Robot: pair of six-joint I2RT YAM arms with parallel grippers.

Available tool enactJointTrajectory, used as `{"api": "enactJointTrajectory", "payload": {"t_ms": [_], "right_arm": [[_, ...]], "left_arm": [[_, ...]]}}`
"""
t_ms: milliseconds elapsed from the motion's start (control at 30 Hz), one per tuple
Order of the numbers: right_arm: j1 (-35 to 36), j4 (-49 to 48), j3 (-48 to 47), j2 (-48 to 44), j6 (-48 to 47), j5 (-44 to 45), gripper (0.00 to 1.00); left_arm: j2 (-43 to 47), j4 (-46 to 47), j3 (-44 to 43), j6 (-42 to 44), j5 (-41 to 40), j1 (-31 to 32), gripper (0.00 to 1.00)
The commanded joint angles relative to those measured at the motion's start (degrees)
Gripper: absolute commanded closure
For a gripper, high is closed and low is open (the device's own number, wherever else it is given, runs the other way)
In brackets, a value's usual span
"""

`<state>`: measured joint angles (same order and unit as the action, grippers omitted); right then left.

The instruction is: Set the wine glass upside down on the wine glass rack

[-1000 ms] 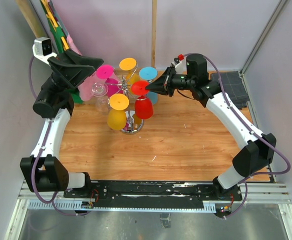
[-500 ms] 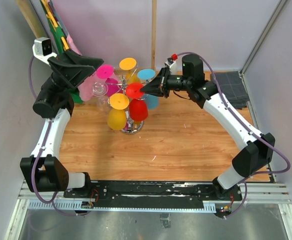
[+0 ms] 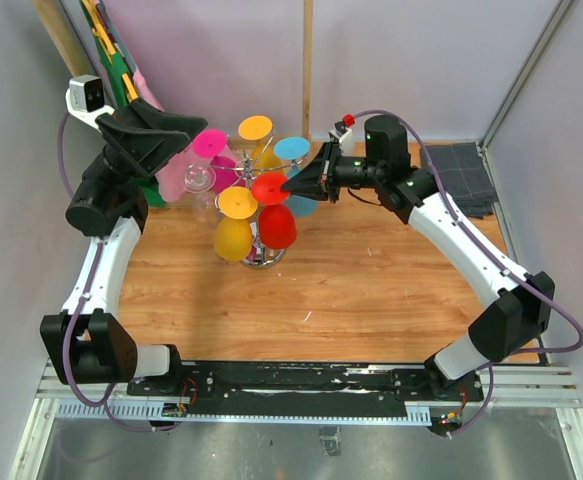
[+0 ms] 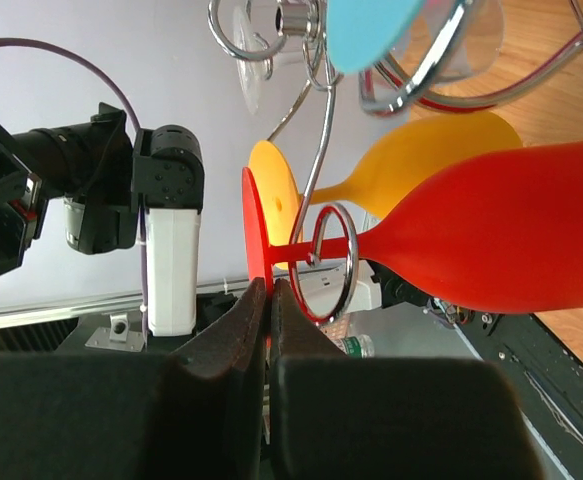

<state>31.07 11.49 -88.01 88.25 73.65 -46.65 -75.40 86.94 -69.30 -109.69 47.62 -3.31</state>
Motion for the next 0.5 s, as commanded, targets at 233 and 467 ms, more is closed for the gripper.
{"api": "enactJointTrajectory", "payload": {"t_ms": [233, 467], "right_arm": [[-3.11, -2.55, 3.40, -5.87, -0.69, -0.36, 0.99], [-6.22, -2.78, 5.92, -7.12, -1.17, -0.68, 0.99]], "left_arm": [[1.66, 4.60, 0.84, 0.68, 0.49, -0.54, 0.35], [2.00, 4.39, 1.08, 0.79, 0.74, -0.55, 0.35]]}}
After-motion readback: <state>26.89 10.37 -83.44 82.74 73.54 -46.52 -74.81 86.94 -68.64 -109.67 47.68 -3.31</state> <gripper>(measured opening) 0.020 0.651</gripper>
